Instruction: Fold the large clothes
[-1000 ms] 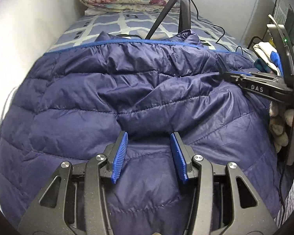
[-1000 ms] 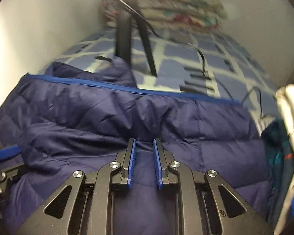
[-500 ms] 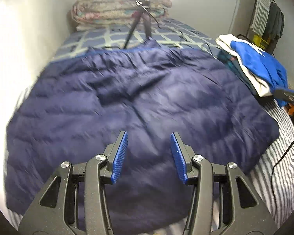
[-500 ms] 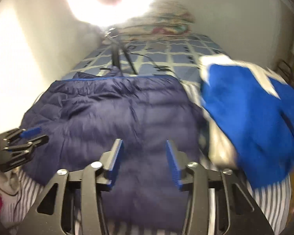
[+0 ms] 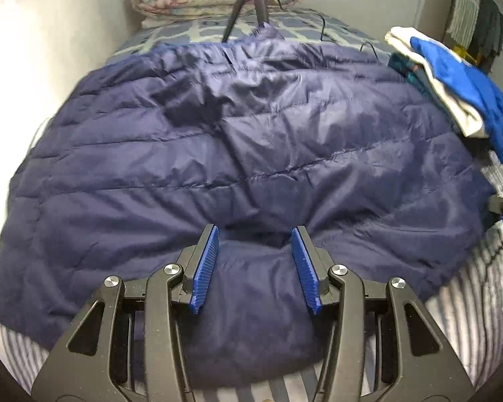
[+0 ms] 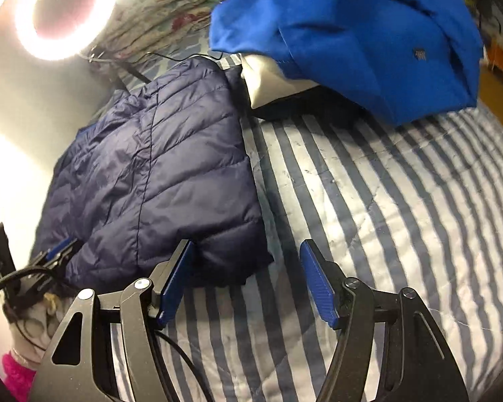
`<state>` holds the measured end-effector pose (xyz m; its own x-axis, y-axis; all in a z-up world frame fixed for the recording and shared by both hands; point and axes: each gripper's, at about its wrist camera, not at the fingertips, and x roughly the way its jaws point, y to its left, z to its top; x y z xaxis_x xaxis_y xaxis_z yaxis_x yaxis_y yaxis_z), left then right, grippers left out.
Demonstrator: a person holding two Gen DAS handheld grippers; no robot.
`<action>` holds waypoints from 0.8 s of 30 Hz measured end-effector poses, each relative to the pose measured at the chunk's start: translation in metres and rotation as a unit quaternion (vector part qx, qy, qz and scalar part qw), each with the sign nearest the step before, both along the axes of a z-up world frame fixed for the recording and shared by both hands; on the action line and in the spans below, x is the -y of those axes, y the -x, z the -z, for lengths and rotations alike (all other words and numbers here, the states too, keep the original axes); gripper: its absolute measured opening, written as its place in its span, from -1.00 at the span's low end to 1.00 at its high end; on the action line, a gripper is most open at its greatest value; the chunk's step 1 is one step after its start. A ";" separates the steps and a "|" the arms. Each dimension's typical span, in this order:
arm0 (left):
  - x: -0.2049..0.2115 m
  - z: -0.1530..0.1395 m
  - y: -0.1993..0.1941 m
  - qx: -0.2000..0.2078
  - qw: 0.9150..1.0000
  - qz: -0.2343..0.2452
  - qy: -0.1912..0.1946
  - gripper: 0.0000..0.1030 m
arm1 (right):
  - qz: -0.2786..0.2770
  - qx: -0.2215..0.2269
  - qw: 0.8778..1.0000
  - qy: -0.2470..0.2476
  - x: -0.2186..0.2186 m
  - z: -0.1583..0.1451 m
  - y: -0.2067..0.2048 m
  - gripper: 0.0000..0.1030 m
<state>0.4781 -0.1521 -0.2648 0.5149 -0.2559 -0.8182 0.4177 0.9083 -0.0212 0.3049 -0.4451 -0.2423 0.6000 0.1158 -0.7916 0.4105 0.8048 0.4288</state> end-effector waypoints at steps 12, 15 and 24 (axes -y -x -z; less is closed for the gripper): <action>-0.009 0.014 0.025 -0.007 0.999 -0.010 0.031 -0.07 | 0.056 0.016 0.993 -0.103 0.008 0.018 -0.015 0.33; -0.008 0.013 0.026 -0.005 1.000 -0.009 0.025 -0.08 | 0.045 0.015 0.994 -0.094 0.004 0.016 -0.021 0.12; -0.036 -0.047 0.061 0.024 0.999 -0.003 0.045 -0.11 | 0.006 0.026 0.999 -0.018 -0.013 -0.034 -0.015 -0.25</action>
